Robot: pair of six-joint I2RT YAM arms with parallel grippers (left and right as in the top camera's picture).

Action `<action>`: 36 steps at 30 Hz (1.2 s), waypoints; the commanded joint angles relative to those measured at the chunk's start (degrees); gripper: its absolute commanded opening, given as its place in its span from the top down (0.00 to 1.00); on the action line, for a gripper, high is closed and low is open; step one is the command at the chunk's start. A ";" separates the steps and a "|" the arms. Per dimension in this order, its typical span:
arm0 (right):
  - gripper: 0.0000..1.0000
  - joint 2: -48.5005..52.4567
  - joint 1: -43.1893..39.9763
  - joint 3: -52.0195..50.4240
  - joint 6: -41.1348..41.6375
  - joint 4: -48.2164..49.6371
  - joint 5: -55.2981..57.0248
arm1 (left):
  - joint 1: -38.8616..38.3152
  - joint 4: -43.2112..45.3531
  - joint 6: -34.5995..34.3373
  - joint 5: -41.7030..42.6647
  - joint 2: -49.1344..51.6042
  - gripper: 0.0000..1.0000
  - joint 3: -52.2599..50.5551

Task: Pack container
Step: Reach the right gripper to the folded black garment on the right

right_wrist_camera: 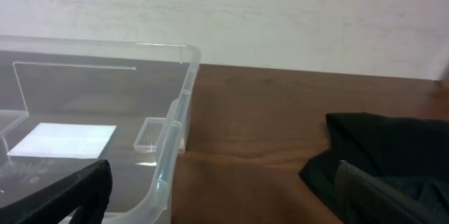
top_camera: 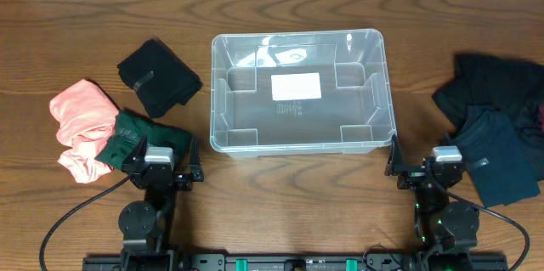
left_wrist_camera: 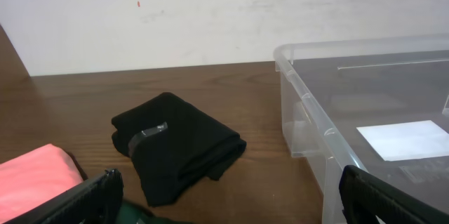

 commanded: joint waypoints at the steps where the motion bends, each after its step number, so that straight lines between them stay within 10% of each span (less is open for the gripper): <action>1: 0.01 -0.11 -0.48 -0.07 1.57 -0.04 -0.13 | -0.28 -2.25 0.13 -0.31 -0.39 0.02 -0.85; 12: 0.01 5.75 -0.48 14.25 1.53 -11.45 6.78 | -0.28 -12.15 -11.78 -0.33 3.45 0.02 12.52; 27: 0.01 56.70 -2.91 65.33 -0.63 -61.77 12.72 | 0.04 -45.86 -18.45 -2.80 34.91 0.02 45.79; 36: 0.01 74.20 -5.20 69.29 -1.92 -68.52 19.34 | 0.04 -46.05 -18.43 -2.40 40.26 0.02 46.27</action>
